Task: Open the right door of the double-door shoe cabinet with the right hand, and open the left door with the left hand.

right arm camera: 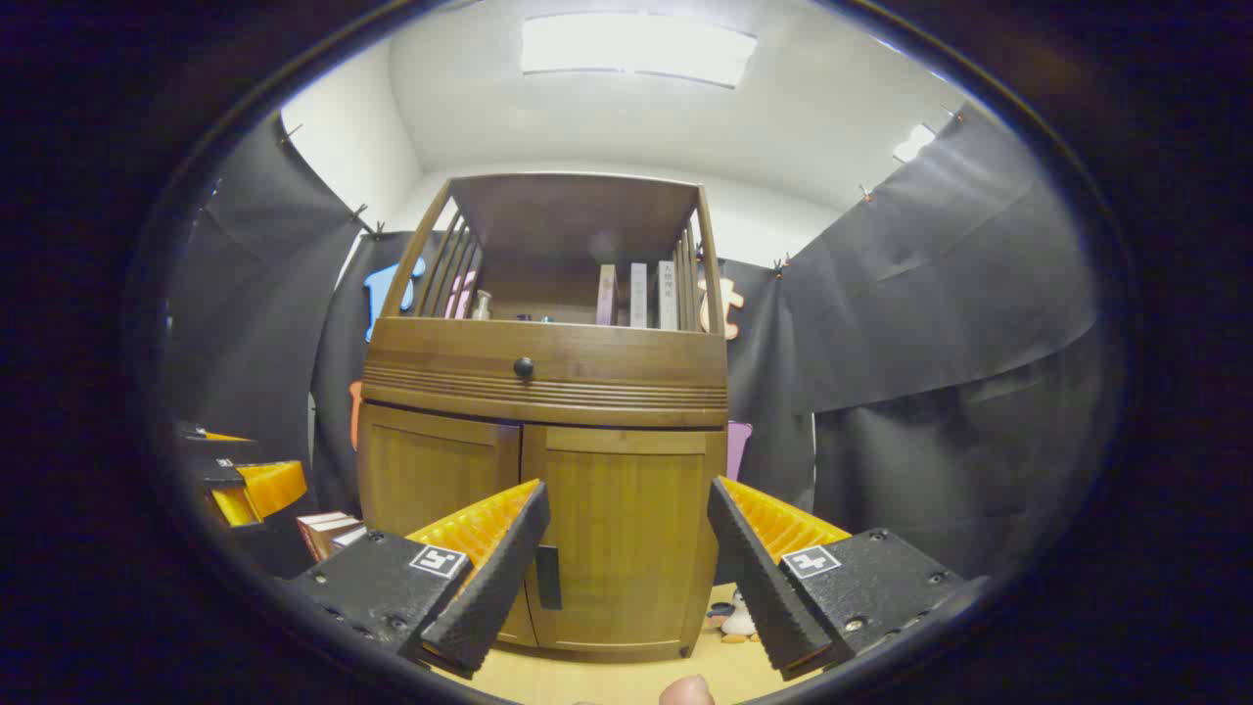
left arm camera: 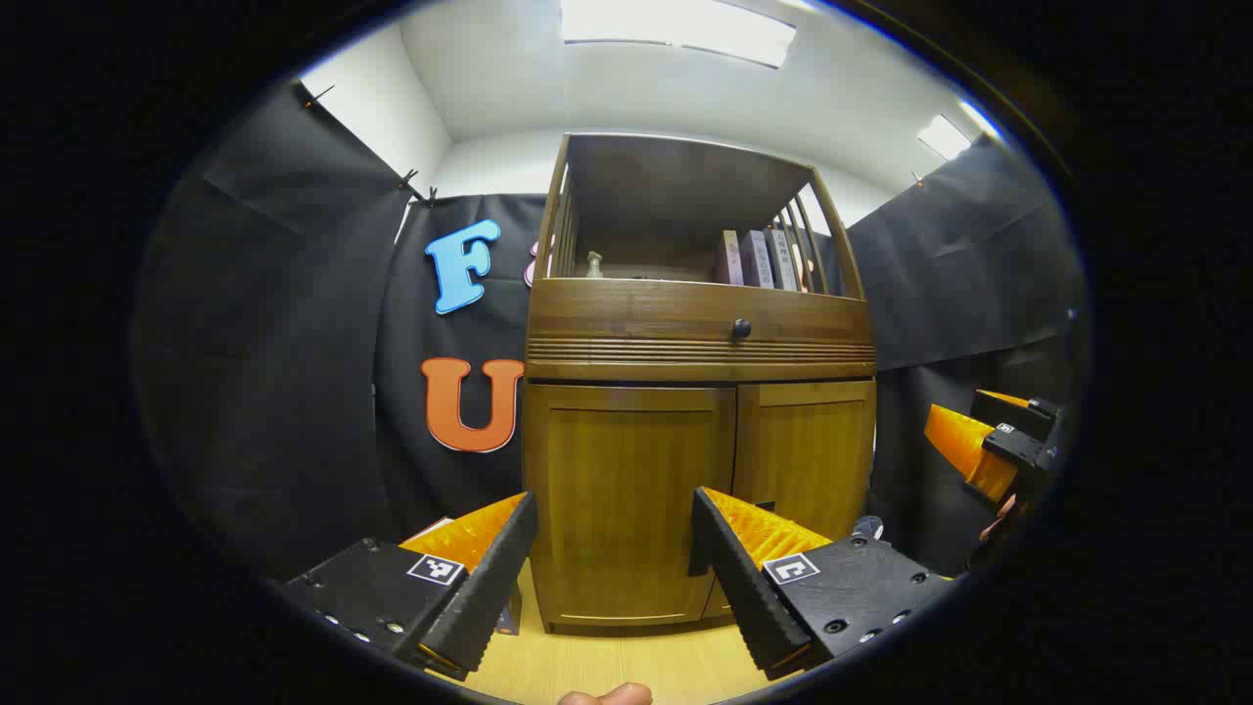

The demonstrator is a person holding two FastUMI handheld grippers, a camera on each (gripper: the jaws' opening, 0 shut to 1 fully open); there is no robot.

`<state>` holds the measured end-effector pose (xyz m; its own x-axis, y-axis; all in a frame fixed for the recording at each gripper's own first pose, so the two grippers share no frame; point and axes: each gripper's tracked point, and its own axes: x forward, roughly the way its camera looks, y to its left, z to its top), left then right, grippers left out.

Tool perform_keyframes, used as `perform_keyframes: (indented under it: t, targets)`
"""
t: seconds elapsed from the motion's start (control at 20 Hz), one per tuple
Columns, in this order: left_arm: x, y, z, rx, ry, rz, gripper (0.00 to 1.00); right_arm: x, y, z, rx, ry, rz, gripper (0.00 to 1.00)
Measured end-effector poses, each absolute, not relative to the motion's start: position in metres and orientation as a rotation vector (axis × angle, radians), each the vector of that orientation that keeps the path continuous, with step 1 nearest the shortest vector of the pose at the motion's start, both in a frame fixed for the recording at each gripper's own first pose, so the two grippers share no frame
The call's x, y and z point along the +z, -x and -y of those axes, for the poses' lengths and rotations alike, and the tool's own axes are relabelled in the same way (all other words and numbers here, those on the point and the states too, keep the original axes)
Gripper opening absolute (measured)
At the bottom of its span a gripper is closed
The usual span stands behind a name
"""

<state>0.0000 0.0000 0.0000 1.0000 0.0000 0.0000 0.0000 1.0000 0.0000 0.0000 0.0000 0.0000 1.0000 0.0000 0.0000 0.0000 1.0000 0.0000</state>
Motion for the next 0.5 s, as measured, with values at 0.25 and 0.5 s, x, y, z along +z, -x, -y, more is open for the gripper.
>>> perform_keyframes:
  t: [0.25, 0.5]
  targets:
    - [0.004, -0.002, -0.017, 0.061, -0.033, 0.010, 1.00, -0.011, -0.017, 0.001, 0.022, -0.017, -0.042, 1.00]
    - [0.002, -0.010, -0.019, 0.084, -0.013, -0.017, 1.00, -0.017, -0.024, -0.004, 0.047, -0.029, -0.055, 1.00]
